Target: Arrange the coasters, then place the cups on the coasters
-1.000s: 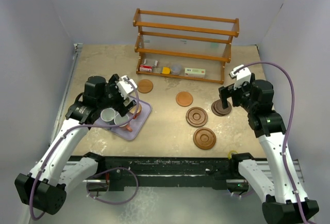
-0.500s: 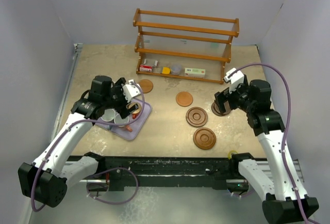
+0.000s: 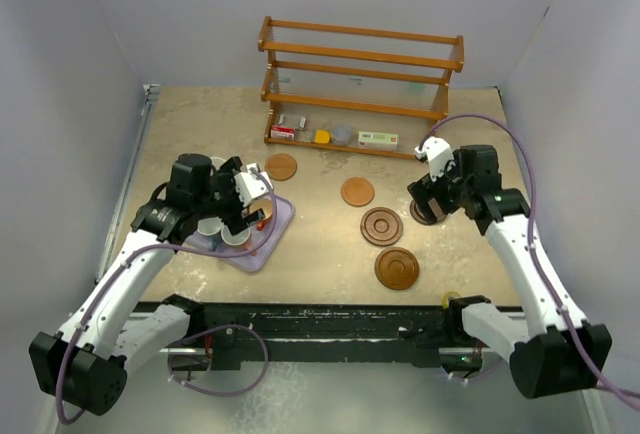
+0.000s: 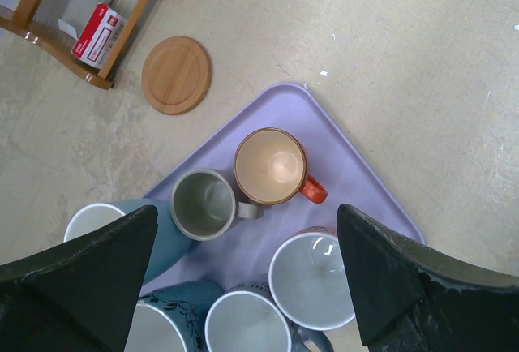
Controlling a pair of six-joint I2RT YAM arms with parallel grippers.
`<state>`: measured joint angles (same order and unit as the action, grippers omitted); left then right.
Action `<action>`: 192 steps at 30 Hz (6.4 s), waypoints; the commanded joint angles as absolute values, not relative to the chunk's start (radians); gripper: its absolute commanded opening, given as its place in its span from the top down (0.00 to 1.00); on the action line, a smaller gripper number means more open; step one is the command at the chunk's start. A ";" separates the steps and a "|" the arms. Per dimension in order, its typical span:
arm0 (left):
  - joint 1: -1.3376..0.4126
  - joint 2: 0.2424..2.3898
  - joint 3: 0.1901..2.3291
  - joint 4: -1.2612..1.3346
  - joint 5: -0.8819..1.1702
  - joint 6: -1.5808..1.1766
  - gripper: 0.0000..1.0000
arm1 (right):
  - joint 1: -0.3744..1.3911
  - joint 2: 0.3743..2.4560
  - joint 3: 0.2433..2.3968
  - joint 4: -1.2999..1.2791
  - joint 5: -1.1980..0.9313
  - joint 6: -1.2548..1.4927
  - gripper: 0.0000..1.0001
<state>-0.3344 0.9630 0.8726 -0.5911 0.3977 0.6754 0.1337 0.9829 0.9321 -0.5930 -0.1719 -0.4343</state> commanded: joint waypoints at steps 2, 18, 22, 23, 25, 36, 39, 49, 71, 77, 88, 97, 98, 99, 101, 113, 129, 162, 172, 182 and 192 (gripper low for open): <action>-0.338 0.902 0.839 -0.523 0.415 0.660 0.12 | 0.136 1.130 0.993 -0.592 -0.037 -0.448 0.00; -0.338 0.837 0.814 -0.474 0.437 0.609 0.11 | 0.023 1.590 1.173 -0.617 -0.114 -0.471 0.00; -0.338 0.830 0.808 -0.470 0.436 0.611 0.11 | 0.021 1.652 1.195 -0.628 -0.119 -0.477 0.00; -0.338 0.830 0.805 -0.468 0.435 0.612 0.11 | 0.020 1.667 1.197 -0.634 -0.124 -0.481 0.00; -0.338 0.828 0.800 -0.465 0.436 0.613 0.11 | 0.020 1.693 1.206 -0.649 -0.133 -0.489 0.00; -0.338 0.822 0.795 -0.470 0.435 0.617 0.11 | 0.020 1.772 1.205 -0.665 -0.130 -0.531 0.00; -0.338 0.821 0.790 -0.466 0.435 0.618 0.11 | 0.019 1.785 1.201 -0.664 -0.128 -0.549 0.00; -0.339 0.817 0.790 -0.468 0.434 0.623 0.11 | 0.023 1.807 1.199 -0.642 -0.125 -0.555 0.03; -0.338 0.802 0.781 -0.476 0.419 0.640 0.11 | 0.241 1.919 1.335 -0.615 -0.007 -0.531 0.22; -0.337 0.805 0.775 -0.473 0.414 0.644 0.11 | 0.265 1.987 1.446 -0.670 -0.068 -0.522 0.26; -0.339 0.812 0.778 -0.462 0.430 0.645 0.11 | 0.242 1.807 1.406 -0.742 -0.201 -0.505 0.14; -0.338 0.802 0.779 -0.463 0.429 0.647 0.11 | 0.194 1.739 1.292 -0.746 -0.180 -0.599 0.12; -0.338 0.802 0.779 -0.465 0.429 0.646 0.11 | 0.193 1.739 1.280 -0.741 -0.173 -0.610 0.12; -0.338 0.803 0.781 -0.466 0.429 0.646 0.11 | 0.193 1.741 1.269 -0.737 -0.166 -0.623 0.12; -0.338 0.804 0.783 -0.469 0.431 0.646 0.11 | 0.193 1.755 1.261 -0.735 -0.156 -0.647 0.12; -0.338 0.810 0.790 -0.479 0.431 0.644 0.11 | 0.210 1.872 1.302 -0.684 -0.100 -0.669 0.12; -0.338 0.814 0.787 -0.482 0.425 0.644 0.11 | 0.317 1.978 1.434 -0.684 -0.093 -0.649 0.16; -0.338 0.794 0.764 -0.476 0.416 0.657 0.10 | 0.268 1.589 1.023 -0.606 -0.150 -0.768 0.16; -0.338 0.796 0.764 -0.476 0.414 0.660 0.10 | 0.326 1.678 1.023 -0.618 -0.148 -0.817 0.19; -0.337 0.790 0.758 -0.482 0.402 0.669 0.10 | 0.425 1.709 1.055 -0.650 -0.190 -0.825 0.23; -0.338 0.787 0.755 -0.486 0.393 0.675 0.10 | 0.540 1.767 1.124 -0.660 -0.210 -0.784 0.28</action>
